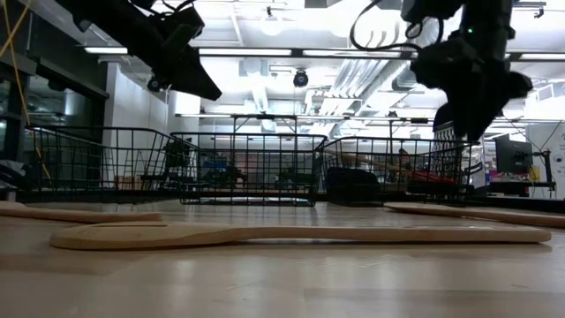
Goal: Pick & Place Kitchen Items
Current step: Put the wooden serving spoon into the left wire basket
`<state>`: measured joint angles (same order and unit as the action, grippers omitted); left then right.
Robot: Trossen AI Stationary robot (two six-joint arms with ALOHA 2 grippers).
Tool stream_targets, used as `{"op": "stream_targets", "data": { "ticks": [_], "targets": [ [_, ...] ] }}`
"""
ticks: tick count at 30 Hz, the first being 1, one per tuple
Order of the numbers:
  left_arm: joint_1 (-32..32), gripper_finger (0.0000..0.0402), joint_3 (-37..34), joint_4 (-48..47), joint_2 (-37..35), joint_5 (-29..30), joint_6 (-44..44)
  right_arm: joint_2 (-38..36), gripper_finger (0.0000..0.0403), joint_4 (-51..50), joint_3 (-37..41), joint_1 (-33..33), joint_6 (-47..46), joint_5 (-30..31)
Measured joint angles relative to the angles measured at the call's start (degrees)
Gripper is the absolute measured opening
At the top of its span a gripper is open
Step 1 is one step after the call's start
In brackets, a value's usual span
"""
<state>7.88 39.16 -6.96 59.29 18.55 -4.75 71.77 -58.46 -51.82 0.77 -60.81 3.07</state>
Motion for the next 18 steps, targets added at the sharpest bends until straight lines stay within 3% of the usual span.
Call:
{"op": "stream_targets", "data": {
  "ticks": [9, 18],
  "targets": [
    [0.0, 0.0133, -0.04, 7.52, 0.11, -0.43, 1.95, 0.02, 0.0214, 5.87, 8.0, 1.98, -7.07, -0.19],
    [0.0, 0.0133, -0.04, 7.25, 0.11, -4.43, 0.26, 5.24, 0.0208, 11.18, 9.72, 4.92, -7.8, -1.2]
  ]
}}
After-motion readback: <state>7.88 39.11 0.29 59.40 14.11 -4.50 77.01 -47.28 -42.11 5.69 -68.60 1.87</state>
